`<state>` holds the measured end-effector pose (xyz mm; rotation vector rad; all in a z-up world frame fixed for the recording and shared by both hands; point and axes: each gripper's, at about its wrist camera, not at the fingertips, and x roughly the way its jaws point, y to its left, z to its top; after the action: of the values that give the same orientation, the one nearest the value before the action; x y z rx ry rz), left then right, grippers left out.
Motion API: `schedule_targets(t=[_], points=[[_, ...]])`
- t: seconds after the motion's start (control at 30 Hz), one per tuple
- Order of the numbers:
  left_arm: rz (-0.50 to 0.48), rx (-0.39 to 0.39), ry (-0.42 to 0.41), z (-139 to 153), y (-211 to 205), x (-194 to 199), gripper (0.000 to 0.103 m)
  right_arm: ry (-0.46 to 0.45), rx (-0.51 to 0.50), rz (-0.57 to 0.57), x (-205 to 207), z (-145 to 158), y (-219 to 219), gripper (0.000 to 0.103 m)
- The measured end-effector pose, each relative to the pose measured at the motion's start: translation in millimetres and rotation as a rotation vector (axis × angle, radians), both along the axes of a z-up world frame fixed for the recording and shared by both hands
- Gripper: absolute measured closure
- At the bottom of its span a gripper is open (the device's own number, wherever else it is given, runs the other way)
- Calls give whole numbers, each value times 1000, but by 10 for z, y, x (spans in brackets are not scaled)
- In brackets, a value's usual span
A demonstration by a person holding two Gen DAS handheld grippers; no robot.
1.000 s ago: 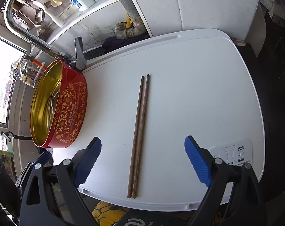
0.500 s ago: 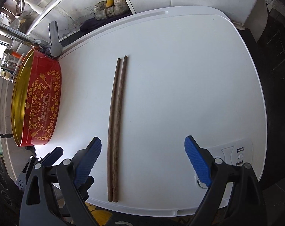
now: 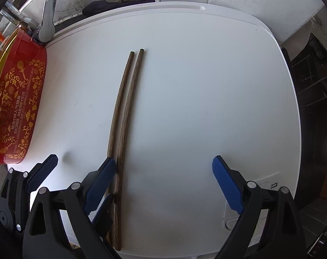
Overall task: Organize utensils
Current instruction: 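Grasp one wooden chopstick with the right tool while the left tool grasps the other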
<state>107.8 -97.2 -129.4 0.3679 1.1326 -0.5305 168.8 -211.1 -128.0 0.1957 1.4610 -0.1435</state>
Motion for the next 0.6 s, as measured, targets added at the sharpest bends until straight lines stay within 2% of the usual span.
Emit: schedule_targets(t=[0.2,0.23,0.27,0.3,0.33,0.37,0.4,0.43,0.6], points=[[-14,19,-36,-48,-19,40,26,-29,-17,51,-32,16,7,12],[-17,18,-37,-51,-10,39,26,-33,1,52,-38,23,-4,17],[-21,16,-36,-54,0,33,32,-42,-1,55,-33,42,6,21],[-34,-7,-21,-41,16,24,43,-53,-1,66,-45,76,16,38],[-44,-9,-15,-15,27,2,72,-54,1,79,-78,124,35,62],[-42,15,-11,3,33,-3,96,-42,3,82,-75,147,41,74],[-34,35,5,6,46,2,97,-27,16,78,-83,146,27,91],[-34,39,17,9,59,4,97,-25,28,80,-95,138,20,95],[-2,14,41,6,113,24,97,-38,41,69,-98,126,2,96]])
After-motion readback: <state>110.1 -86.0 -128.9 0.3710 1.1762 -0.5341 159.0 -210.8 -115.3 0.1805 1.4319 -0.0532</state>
